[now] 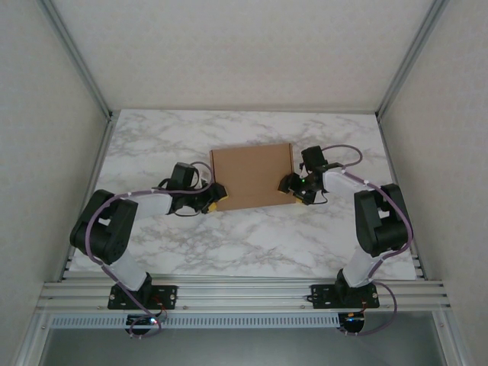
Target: Fold the paper box
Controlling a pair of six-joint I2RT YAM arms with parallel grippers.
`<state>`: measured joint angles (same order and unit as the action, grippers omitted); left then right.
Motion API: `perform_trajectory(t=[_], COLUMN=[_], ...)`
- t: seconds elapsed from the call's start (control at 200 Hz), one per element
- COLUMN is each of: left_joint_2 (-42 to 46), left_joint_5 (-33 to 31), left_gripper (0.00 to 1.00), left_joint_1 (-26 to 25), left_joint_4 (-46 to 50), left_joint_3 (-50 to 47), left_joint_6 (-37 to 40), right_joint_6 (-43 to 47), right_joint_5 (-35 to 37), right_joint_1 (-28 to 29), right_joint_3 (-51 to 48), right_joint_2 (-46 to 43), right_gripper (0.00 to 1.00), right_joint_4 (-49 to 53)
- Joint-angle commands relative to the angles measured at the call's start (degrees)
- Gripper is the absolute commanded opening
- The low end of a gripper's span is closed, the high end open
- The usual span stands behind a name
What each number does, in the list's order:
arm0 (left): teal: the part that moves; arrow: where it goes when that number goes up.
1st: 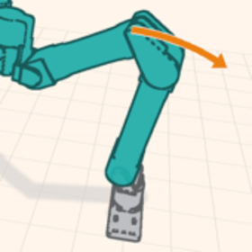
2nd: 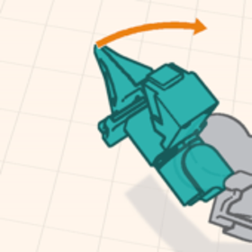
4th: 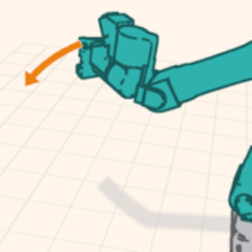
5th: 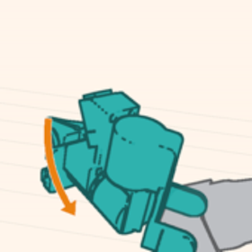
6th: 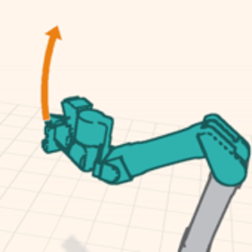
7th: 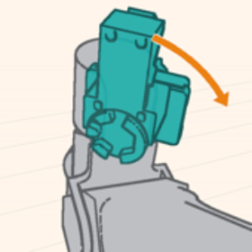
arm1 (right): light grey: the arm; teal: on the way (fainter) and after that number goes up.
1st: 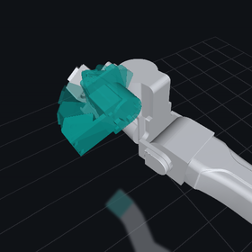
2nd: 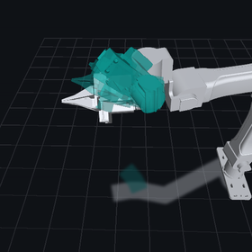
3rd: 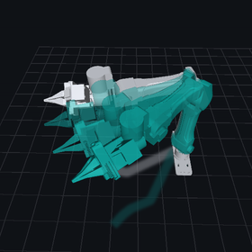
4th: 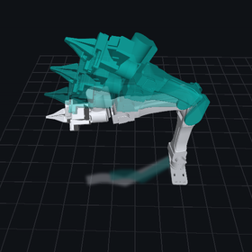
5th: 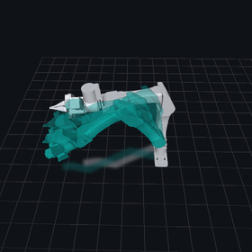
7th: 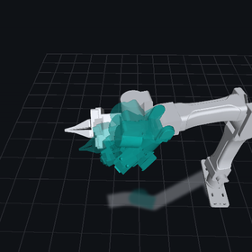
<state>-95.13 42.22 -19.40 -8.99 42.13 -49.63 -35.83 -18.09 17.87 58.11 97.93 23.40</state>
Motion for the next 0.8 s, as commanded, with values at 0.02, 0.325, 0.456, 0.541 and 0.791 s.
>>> perform_trajectory(t=[0.02,0.325,0.456,0.541,0.791], left_joint_2=[0.72,0.74,1.30,2.33,5.02], left_joint_5=[7.33,8.04,2.43,-1.11,-8.64], left_gripper=[0.52,0.45,0.54,0.60,0.66], left_joint_1=[-1.39,-1.17,-0.97,-0.58,0.68], left_joint_4=[-9.01,-12.39,1.07,7.61,20.30], left_joint_3=[1.29,-0.20,3.28,5.05,10.24], left_joint_6=[-4.34,-6.42,2.08,6.55,15.44], right_joint_6=[-3.78,-3.89,-2.33,-1.36,0.47], right_joint_5=[-7.71,-7.15,-2.64,0.68,11.89], right_joint_1=[1.65,1.64,1.56,1.15,0.72], right_joint_3=[-1.58,-1.87,-1.13,-0.35,2.24], right_joint_2=[-0.44,-1.09,-2.90,-4.35,-9.24], right_gripper=[0.63,0.63,0.64,0.67,0.80], right_joint_4=[-1.42,-1.11,1.69,3.66,8.44])
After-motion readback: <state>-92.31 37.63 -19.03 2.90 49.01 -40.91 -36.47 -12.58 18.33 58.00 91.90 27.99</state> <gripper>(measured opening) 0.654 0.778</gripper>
